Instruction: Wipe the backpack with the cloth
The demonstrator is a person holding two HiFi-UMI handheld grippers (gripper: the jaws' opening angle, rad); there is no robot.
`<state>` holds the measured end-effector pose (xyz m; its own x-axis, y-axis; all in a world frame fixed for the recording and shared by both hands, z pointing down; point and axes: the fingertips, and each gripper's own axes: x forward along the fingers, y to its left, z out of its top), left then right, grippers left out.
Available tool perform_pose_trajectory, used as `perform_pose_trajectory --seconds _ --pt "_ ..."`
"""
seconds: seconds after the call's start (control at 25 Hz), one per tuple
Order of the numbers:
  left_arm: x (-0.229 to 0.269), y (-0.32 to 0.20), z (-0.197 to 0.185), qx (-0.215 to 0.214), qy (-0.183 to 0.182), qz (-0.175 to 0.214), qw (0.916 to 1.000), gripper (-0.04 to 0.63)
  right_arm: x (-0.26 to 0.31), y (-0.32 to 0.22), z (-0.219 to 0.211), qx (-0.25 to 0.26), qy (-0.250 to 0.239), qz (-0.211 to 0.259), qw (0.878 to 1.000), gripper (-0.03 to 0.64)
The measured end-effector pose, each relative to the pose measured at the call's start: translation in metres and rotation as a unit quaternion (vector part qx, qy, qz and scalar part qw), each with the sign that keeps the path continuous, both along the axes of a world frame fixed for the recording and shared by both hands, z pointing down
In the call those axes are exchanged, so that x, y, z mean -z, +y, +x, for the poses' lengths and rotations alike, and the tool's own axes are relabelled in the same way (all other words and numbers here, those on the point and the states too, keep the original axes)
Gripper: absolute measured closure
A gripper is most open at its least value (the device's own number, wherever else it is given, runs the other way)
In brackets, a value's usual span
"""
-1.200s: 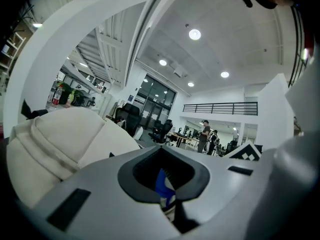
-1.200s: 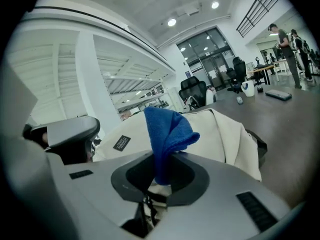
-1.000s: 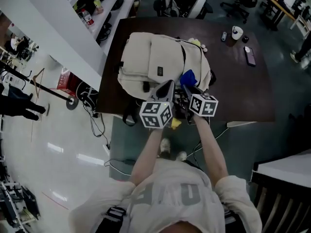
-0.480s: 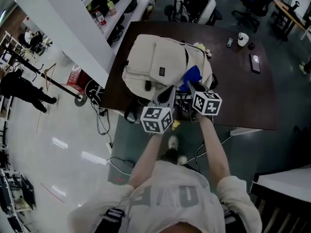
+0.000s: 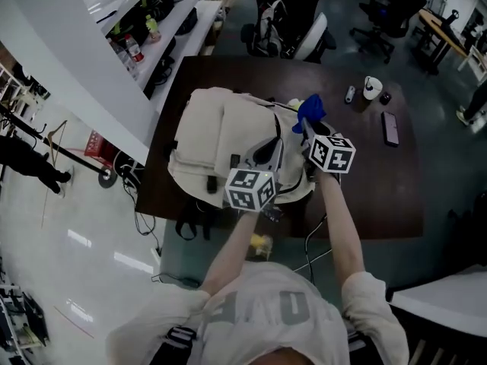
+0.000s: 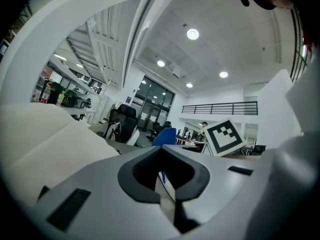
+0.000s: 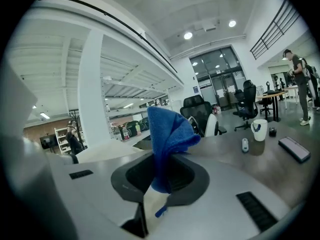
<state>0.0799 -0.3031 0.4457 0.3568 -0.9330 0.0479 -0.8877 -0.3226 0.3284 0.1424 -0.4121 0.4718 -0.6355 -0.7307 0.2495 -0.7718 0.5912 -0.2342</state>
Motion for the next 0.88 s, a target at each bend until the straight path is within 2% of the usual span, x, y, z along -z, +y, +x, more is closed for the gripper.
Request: perform_pose_trajectory --seconds 0.2,0.4,0.6,0.88 --pt "-0.011 -0.045 -0.01 0.002 0.006 -0.013 0.9999 0.592 -0.004 -0.054 -0.015 0.004 0.004 -0.007 1.0 0.574" --pt "-0.025 -0.063 -0.019 0.007 0.008 -0.029 0.9995 0.592 -0.027 -0.072 -0.025 0.009 0.014 -0.03 0.999 0.574" --pt "-0.031 -0.064 -0.02 0.003 0.008 -0.035 0.9993 0.592 -0.041 -0.066 -0.021 0.003 0.001 -0.05 0.999 0.574" --pt "-0.028 -0.041 -0.024 0.013 0.007 -0.034 0.9993 0.592 -0.046 -0.026 -0.008 -0.003 0.005 -0.063 0.998 0.574"
